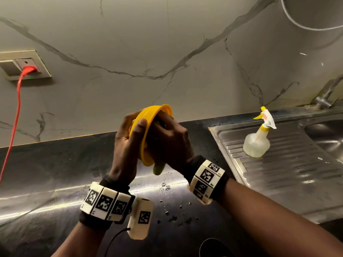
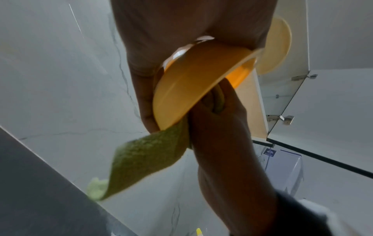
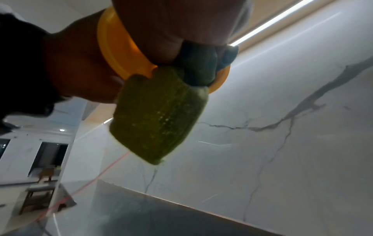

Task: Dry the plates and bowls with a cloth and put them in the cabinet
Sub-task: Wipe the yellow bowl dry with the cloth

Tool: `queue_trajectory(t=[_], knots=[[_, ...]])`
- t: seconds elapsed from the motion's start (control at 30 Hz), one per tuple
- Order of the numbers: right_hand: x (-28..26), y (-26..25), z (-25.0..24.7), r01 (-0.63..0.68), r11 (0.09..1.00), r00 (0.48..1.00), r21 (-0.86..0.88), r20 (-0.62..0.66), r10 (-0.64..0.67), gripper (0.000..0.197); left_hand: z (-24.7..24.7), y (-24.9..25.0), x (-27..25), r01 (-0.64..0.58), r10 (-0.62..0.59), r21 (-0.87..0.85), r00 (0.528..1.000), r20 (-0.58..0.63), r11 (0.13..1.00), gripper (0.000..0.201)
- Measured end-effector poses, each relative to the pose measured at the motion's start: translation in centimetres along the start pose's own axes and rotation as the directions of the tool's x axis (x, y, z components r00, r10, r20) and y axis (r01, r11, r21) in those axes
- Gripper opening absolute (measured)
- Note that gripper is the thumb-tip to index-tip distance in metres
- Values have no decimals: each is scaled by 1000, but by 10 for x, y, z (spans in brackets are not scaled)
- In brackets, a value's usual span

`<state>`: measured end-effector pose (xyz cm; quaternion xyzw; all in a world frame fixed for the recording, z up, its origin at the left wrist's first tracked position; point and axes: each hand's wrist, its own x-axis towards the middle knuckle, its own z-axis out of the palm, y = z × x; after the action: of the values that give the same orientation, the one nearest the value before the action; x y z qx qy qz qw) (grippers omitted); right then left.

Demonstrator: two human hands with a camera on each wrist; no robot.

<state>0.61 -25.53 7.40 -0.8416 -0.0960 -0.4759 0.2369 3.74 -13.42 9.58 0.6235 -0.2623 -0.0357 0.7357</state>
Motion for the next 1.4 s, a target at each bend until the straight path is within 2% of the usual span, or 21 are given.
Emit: queue_trajectory(t=[0.1, 0.2, 0.3, 0.33, 0.43, 0.47, 0.5, 0.57, 0.63, 0.7, 0.77, 0.83, 0.9, 0.97, 1.03, 1.1, 1.17, 1.2, 1.27, 1.33, 1.4], knots=[[-14, -10, 6, -223, 974, 971, 48, 102, 218, 38, -3, -3, 2, -38, 38, 26, 999, -4, 999, 65], [-27, -16, 8, -378, 914, 908, 147, 252, 335, 48, -6, -8, 2, -61, 61, 45, 998, 13, 997, 64], [-22, -22, 3, -545, 774, 819, 323, 404, 408, 47, -11, -15, 4, -91, 91, 41, 996, 0, 995, 57], [-16, -24, -1, -626, 666, 765, 407, 484, 424, 42, -13, -17, 5, -104, 104, 37, 995, -5, 994, 55], [-1, -26, -14, -815, 122, 570, 567, 747, 343, 36, -16, -15, 9, -130, 130, 22, 991, -4, 991, 50], [2, -26, -18, -821, 65, 559, 567, 777, 289, 35, -15, -15, 10, -131, 131, 13, 991, 3, 991, 54], [3, -26, -19, -815, 105, 575, 570, 775, 263, 37, -14, -16, 10, -134, 134, 15, 991, 2, 991, 62], [-1, -25, -17, -750, 282, 661, 599, 704, 262, 57, -13, -22, 9, -128, 128, 32, 992, 16, 991, 77], [-9, -21, -13, -669, 434, 737, 603, 612, 287, 75, -14, -27, 6, -19, 19, 3, 998, 53, 1000, 83], [-15, -16, -13, -589, 564, 793, 579, 548, 266, 73, -16, -26, 5, 190, -180, -80, 977, 117, 978, 96], [-20, -9, -14, -442, 738, 862, 510, 469, 192, 62, -23, -21, 8, 353, -324, -116, 922, 213, 928, 110], [-24, -5, -12, -253, 891, 908, 377, 409, 85, 52, -29, -16, 13, 390, -357, -76, 893, 275, 918, 112], [-26, -8, -10, -138, 960, 908, 242, 418, 25, 52, -29, -12, 17, 395, -355, -85, 887, 295, 915, 109], [-26, -13, -10, -211, 952, 898, 221, 428, 100, 53, -25, -9, 19, 339, -313, -67, 915, 253, 938, 101], [-23, -15, -14, -344, 882, 880, 321, 438, 183, 54, -21, -9, 18, 277, -263, -41, 942, 210, 960, 101], [-18, -17, -19, -516, 709, 821, 481, 514, 249, 61, -20, -11, 17, 241, -230, -39, 953, 196, 970, 101], [-9, -20, -27, -667, 460, 734, 586, 624, 269, 70, -19, -12, 14, 181, -174, -20, 966, 193, 983, 100], [-6, -20, -32, -716, 345, 694, 607, 672, 256, 73, -18, -12, 13, 143, -140, 1, 971, 195, 990, 99], [0, -21, -39, -759, 193, 651, 622, 721, 237, 67, -15, -12, 9, 48, -57, 52, 981, 185, 998, 88], [1, -22, -42, -753, 131, 655, 645, 716, 242, 60, -13, -13, 6, -40, 21, 102, 983, 184, 994, 80], [0, -22, -40, -721, 208, 692, 661, 665, 281, 63, -16, -16, 6, -25, 3, 106, 980, 200, 994, 80]])
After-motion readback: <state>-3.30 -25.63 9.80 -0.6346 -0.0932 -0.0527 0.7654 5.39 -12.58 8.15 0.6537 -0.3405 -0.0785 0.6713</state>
